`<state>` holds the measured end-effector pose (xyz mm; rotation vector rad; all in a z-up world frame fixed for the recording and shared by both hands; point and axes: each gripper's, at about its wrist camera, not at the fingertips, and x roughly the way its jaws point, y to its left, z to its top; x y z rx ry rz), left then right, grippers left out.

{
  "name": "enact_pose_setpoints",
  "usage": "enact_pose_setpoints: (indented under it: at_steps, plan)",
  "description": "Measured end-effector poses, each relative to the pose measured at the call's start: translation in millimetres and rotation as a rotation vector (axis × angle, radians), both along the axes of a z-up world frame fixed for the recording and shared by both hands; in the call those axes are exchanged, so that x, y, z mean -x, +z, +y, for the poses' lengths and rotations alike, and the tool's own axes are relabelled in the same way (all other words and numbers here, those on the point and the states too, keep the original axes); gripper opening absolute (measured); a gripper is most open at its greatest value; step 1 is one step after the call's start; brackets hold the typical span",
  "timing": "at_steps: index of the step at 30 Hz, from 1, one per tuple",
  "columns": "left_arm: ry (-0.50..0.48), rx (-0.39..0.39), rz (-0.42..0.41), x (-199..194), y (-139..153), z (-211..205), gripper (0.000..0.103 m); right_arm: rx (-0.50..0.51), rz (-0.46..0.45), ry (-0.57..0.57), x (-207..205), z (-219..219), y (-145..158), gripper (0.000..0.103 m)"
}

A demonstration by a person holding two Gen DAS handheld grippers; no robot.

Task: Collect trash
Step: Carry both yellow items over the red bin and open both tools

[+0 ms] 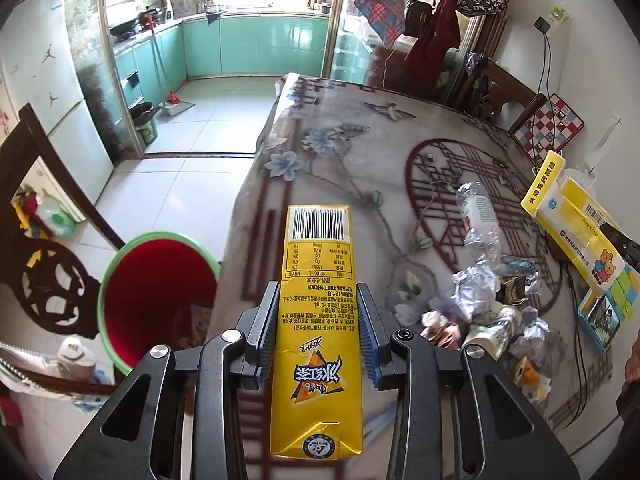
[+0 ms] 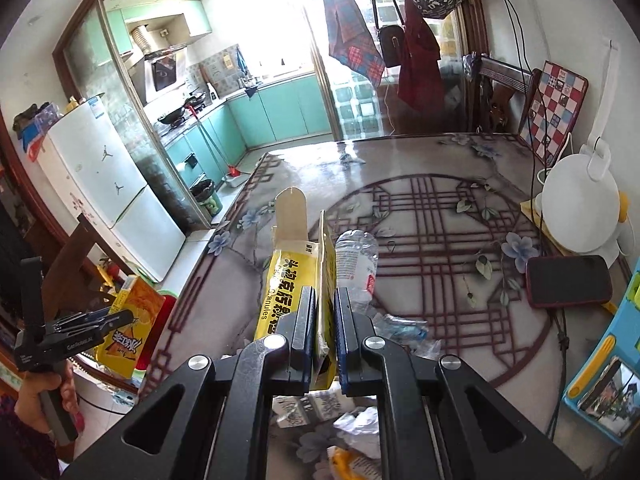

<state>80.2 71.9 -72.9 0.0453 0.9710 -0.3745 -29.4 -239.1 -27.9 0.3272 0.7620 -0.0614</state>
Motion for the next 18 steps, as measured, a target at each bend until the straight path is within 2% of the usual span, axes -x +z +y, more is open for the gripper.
enact_pose_setpoints:
  at_steps: [10,18]
  plan:
    - [0.016,-0.017,0.016,-18.2,-14.1,54.1,0.035,-0.013,-0.008,0.001,-10.2,57.7,3.3,0.007]
    - [0.074,-0.027,0.013,-37.0,-21.7,97.1,0.035,-0.043,-0.011,0.08,-37.5,116.4,3.9,0.007]
